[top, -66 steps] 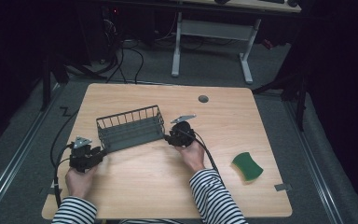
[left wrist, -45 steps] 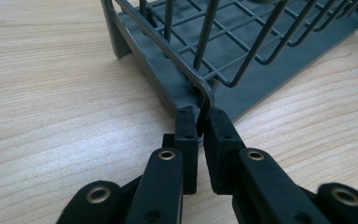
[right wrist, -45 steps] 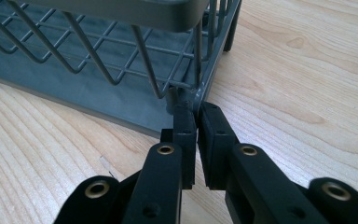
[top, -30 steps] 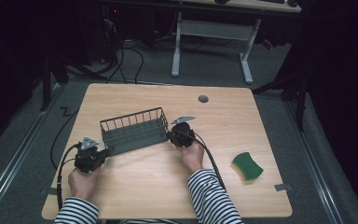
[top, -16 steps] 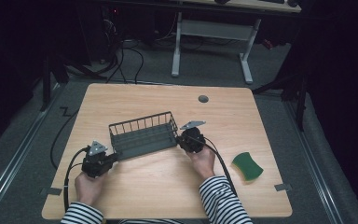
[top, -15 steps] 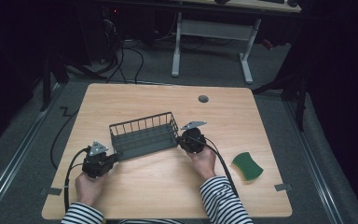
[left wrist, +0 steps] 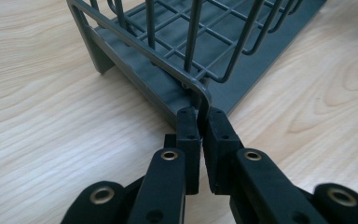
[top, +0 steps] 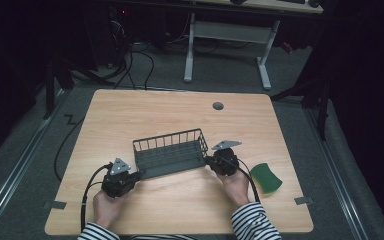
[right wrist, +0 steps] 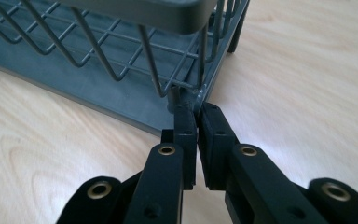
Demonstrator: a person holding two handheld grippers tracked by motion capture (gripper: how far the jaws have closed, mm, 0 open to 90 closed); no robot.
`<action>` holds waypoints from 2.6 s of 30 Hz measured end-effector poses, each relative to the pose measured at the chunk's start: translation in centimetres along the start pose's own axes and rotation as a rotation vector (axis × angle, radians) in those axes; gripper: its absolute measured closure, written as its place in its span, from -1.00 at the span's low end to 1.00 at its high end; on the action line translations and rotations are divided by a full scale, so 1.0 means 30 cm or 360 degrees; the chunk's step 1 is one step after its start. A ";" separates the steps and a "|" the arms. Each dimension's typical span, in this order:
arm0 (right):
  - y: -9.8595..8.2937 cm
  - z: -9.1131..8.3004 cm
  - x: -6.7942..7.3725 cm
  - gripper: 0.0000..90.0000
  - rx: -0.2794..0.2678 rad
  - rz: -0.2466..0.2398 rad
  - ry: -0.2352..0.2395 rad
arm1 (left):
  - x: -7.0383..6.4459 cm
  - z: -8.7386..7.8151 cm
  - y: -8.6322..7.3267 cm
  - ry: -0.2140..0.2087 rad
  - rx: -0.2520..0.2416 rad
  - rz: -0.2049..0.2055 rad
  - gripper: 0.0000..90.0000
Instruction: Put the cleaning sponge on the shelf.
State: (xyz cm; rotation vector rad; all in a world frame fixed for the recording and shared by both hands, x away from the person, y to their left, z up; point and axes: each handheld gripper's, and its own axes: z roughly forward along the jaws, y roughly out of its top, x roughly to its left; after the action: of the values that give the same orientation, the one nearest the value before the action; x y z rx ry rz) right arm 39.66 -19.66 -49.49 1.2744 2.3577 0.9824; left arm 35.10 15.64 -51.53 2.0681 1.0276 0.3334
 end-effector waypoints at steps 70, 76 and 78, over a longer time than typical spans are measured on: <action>-0.282 -0.400 -0.309 -0.39 -0.0052 0.0294 -0.0407 | 0.084 0.026 -0.060 0.0269 -0.0003 -0.0048 -0.31; -0.304 -0.384 -0.318 -0.46 0.0019 0.0285 -0.0371 | 0.083 0.026 -0.060 0.0267 0.0000 -0.0046 -0.32; -0.313 -0.368 -0.319 -0.49 0.0052 0.0277 -0.0363 | 0.083 0.026 -0.060 0.0266 0.0000 -0.0046 -0.32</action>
State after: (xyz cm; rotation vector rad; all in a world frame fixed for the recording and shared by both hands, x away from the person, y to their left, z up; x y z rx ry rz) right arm 33.33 -35.81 -48.53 1.5369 2.1272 0.8005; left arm 36.10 17.77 -53.64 2.0501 1.1552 0.4981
